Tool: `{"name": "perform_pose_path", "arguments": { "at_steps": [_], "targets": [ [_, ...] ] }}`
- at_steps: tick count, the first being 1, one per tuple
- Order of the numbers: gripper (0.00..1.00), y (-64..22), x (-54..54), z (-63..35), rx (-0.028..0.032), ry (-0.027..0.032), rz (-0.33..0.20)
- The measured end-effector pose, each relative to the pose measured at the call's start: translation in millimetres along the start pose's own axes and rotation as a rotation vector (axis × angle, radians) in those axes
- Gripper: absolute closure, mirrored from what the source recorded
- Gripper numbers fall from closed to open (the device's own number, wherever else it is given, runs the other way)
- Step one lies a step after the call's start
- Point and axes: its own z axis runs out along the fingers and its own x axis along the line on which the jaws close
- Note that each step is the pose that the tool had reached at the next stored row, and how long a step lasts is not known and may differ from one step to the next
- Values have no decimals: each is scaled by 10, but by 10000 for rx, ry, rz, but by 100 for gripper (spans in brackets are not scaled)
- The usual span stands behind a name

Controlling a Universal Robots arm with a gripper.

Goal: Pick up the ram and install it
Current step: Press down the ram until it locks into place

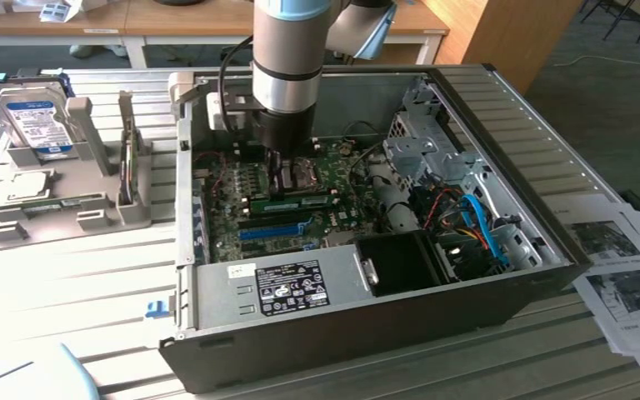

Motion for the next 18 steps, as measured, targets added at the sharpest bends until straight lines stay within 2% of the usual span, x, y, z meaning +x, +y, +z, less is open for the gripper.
{"name": "perform_pose_path", "arguments": {
  "at_steps": [18],
  "targets": [
    [91, 0, 16, 9, 1, -2, 1]
  ]
}}
